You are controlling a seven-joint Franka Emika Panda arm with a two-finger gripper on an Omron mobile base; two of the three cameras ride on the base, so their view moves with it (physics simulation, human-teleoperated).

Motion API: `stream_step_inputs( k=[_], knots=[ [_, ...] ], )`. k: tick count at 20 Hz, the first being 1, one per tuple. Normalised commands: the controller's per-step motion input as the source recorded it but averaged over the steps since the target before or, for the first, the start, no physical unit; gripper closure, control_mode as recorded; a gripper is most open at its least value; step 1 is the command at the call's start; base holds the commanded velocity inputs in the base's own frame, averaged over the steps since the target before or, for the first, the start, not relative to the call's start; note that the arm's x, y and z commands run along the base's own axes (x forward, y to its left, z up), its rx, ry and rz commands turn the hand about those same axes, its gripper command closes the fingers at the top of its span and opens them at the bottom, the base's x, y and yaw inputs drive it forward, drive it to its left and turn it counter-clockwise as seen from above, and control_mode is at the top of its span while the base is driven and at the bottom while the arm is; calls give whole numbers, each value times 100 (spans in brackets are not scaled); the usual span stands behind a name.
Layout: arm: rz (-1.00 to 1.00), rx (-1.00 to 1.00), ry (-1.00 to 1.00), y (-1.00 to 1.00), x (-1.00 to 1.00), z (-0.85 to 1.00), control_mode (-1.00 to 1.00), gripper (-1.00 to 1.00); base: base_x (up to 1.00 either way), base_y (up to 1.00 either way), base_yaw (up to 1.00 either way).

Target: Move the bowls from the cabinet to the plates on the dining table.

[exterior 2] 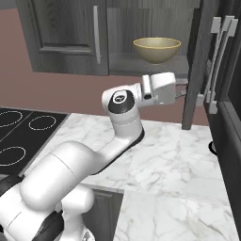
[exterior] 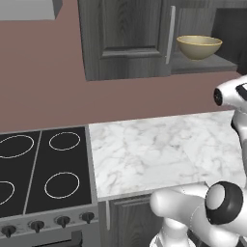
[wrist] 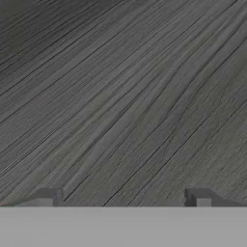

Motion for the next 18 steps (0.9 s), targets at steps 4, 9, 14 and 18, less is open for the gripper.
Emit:
stream_step_inputs(
  k=[4,9,14,18],
  knots=[
    [-4,0,-9,-32,0,0,-100,-100,0,0,0],
    [0,9,-14,23,-5,2,-100,-100,0,0,0],
    [0,26,-14,41,-7,14,-100,-100,0,0,0],
    [0,29,-13,47,-2,20,-100,-100,0,0,0]
  ],
)
